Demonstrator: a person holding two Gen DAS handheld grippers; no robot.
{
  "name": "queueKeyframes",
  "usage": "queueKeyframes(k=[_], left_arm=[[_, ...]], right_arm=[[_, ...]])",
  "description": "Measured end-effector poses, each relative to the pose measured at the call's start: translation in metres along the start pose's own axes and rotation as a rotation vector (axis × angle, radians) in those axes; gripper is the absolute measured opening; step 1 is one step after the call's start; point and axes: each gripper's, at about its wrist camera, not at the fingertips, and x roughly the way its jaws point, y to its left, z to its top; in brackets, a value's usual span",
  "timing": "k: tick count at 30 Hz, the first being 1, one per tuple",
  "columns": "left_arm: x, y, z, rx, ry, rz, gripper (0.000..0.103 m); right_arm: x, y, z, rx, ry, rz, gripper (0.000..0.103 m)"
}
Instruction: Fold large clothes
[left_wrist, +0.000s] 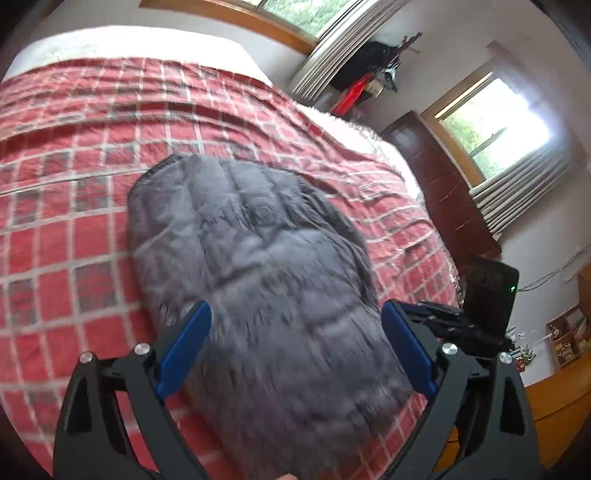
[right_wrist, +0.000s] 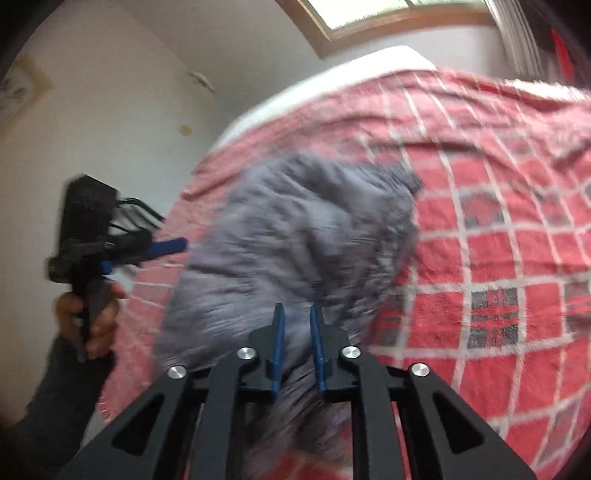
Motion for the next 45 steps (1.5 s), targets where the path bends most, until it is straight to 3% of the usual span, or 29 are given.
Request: queueKeyframes(k=[4,7,11,14,16,18,22,25,28,31,33,35,37,40,42,43,45], left_arm=[[-0.007,-0.004,-0.031,0.029,0.019,-0.025,0.093],[0.021,0.004,-0.045,0.011,0.072,-0.005,0.091],[0.040,0.000,-0.049,0.037,0.067,0.024,0.096],[0.025,-0.009,-0.040,0.064,0.075,0.030,0.096],[0.003,-0.013,-0.031,0.082,0.019,0.014,0.096],[-0.012,-0.013,-0.014,0.066,-0.050,0.008,0.097],[0.003,0.003,0.024,-0.016,-0.028,0.030,0.097],[0.041,0.028,0.039,-0.109,0.062,0.018,0.096],[0.068,0.029,0.035,-0.079,0.110,0.060,0.096],[0.061,0.015,0.034,-0.017,0.107,0.120,0.096],[0.037,0.004,0.026,0.002,0.070,0.140,0.096],[0.006,-0.008,0.011,0.019,0.028,0.088,0.096],[-0.004,-0.009,-0.005,-0.009,0.043,0.005,0.097],[0.020,-0.003,-0.027,-0.062,0.145,-0.029,0.097],[0.029,0.003,-0.035,-0.073,0.143,-0.016,0.097],[0.024,0.005,-0.036,-0.098,0.139,-0.024,0.097],[0.002,0.008,-0.040,-0.153,0.112,-0.100,0.098]], right_arm=[[-0.003,0.025,-0.025,-0.085,0.055,-0.010,0.017],[0.017,0.010,-0.039,-0.065,0.113,-0.067,0.014],[0.034,-0.001,-0.052,-0.065,0.132,-0.096,0.014],[0.021,0.003,-0.040,-0.055,0.144,-0.065,0.014],[0.000,0.000,-0.015,-0.023,0.072,-0.023,0.015],[-0.003,-0.007,0.011,-0.008,0.023,-0.063,0.019],[0.026,-0.028,0.047,0.034,0.014,-0.108,0.019],[0.061,-0.045,0.047,0.079,0.090,-0.107,0.017],[0.075,-0.054,0.040,0.084,0.112,-0.112,0.014],[0.054,-0.043,0.040,0.063,0.101,-0.121,0.016],[0.032,-0.028,0.039,0.039,0.061,-0.067,0.018],[0.012,-0.005,0.028,-0.007,0.048,-0.017,0.020],[0.015,0.009,0.013,-0.053,0.095,-0.013,0.020],[0.043,0.007,-0.008,-0.085,0.174,-0.109,0.027],[0.046,0.000,-0.012,-0.038,0.178,-0.090,0.029],[0.039,0.000,-0.012,-0.014,0.174,-0.076,0.032],[0.023,-0.001,-0.010,0.017,0.148,-0.021,0.055]])
